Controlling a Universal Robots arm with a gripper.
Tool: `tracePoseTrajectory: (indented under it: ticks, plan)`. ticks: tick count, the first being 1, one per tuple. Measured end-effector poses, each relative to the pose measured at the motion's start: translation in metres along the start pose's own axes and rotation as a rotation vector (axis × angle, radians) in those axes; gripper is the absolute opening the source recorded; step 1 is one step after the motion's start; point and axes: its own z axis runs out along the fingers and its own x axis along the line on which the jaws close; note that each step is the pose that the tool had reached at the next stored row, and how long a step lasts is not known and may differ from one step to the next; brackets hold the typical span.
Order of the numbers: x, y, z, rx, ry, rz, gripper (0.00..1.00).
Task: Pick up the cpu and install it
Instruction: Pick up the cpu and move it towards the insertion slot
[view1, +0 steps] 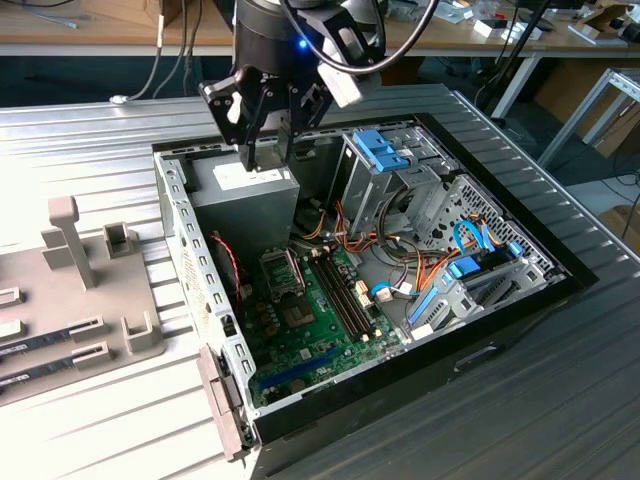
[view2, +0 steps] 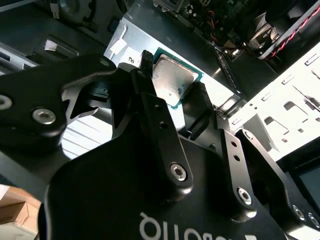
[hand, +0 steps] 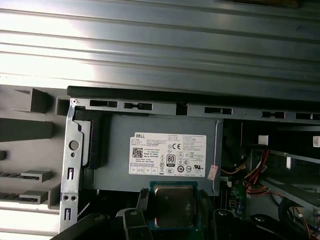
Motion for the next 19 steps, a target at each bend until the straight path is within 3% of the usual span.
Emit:
tracePoseTrajectory:
  ticks: [7,19]
  plan:
    - [-0.0118,-0.0014,0.0024,0.0000,-0.0001,0.000,0.47]
    - [-0.0199,-0.0099,0.0044,0.0000,0.0000,0.000,0.47]
